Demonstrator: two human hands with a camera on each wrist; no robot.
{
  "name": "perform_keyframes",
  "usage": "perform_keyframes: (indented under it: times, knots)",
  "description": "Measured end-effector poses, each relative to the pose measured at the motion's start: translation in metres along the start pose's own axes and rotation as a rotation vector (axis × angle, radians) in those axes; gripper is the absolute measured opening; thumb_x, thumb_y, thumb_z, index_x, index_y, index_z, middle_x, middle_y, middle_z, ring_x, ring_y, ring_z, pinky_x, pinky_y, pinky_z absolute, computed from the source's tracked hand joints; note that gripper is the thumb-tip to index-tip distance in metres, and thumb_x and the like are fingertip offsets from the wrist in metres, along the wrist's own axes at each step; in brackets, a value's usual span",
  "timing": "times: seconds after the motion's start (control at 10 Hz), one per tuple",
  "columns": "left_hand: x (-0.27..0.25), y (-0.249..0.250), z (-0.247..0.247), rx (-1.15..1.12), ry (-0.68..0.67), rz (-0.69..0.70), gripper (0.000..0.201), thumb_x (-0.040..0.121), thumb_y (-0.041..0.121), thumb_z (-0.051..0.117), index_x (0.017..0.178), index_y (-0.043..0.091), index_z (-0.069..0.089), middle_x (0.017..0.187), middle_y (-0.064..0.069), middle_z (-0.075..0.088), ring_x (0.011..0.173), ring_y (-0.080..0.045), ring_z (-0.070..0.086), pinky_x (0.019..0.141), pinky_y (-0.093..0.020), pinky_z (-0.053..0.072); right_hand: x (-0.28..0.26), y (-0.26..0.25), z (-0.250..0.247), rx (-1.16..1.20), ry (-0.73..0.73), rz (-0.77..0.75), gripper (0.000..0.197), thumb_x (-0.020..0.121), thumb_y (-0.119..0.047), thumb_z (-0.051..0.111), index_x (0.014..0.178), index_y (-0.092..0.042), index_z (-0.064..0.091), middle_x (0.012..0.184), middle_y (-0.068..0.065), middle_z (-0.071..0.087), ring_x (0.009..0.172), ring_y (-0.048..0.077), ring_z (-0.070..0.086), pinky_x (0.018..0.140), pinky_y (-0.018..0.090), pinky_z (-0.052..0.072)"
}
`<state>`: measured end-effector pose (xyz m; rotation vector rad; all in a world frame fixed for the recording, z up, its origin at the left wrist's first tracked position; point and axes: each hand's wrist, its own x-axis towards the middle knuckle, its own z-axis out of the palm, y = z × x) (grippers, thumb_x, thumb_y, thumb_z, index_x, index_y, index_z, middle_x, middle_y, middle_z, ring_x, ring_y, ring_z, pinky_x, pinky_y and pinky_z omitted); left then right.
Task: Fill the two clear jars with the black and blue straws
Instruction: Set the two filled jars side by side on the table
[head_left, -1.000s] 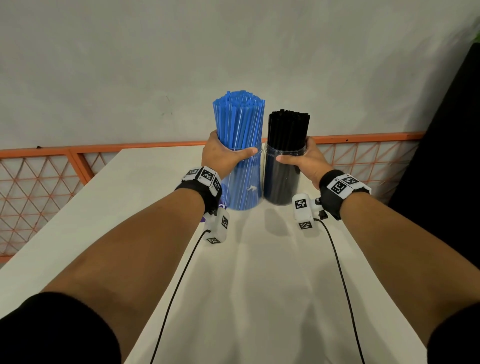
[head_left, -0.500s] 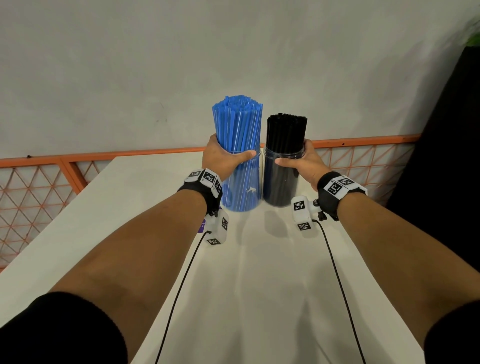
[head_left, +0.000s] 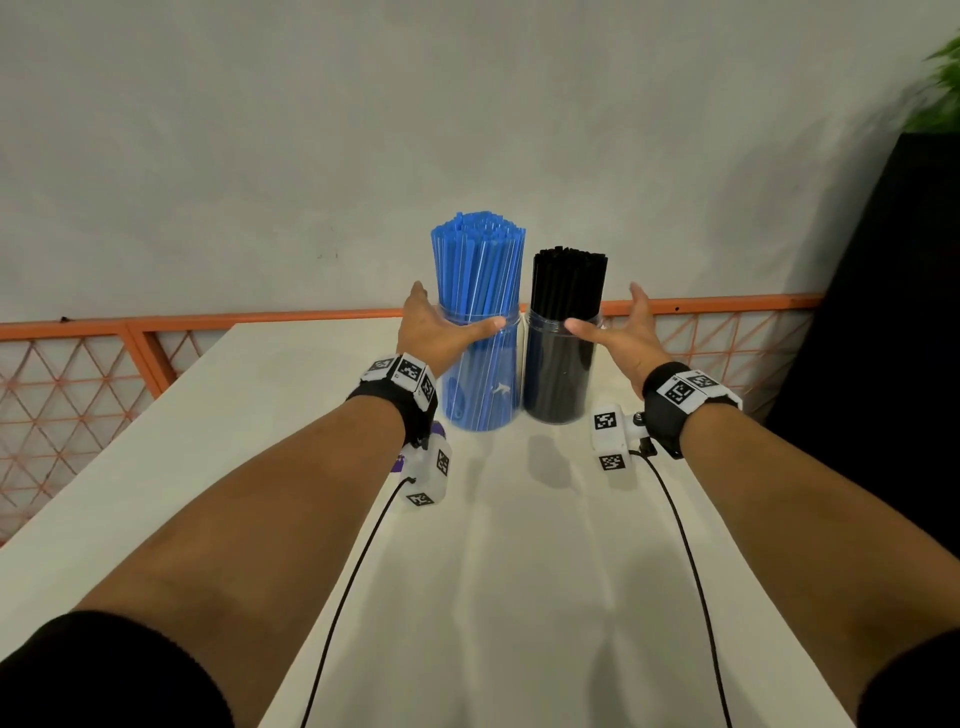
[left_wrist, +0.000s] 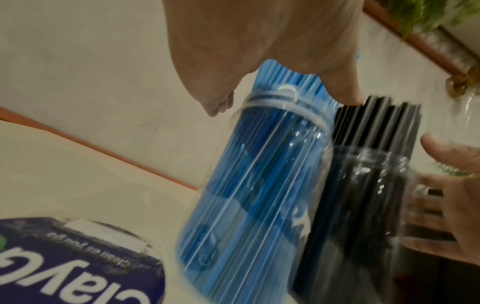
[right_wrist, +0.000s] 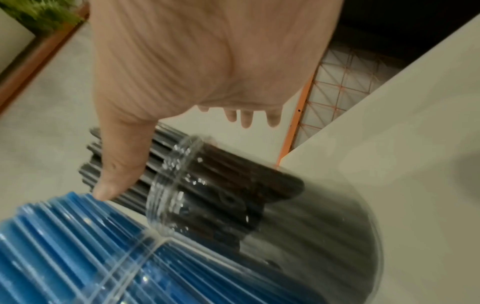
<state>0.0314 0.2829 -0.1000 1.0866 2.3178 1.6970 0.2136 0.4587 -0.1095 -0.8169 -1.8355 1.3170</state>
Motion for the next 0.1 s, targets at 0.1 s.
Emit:
perform_keyframes:
  times: [0.1]
  knots:
    - [-0.02,0.0133,-0.0201,0.062,-0.002,0.015,0.122,0.07,0.057,0.081,0.156,0.006,0.011,0.161,-0.012,0.024,0.147,-0.026,0.028,0.115,-0.04,0.032,-0.0219,-0.0137,-0.0173,0.039,0.112,-0.04,0.1,0.073,-0.042,0.081,0.15,-0.025,0.018,0.156,0.008,0.022,0.142,0.024,0.026,0.117,0.044,0.026]
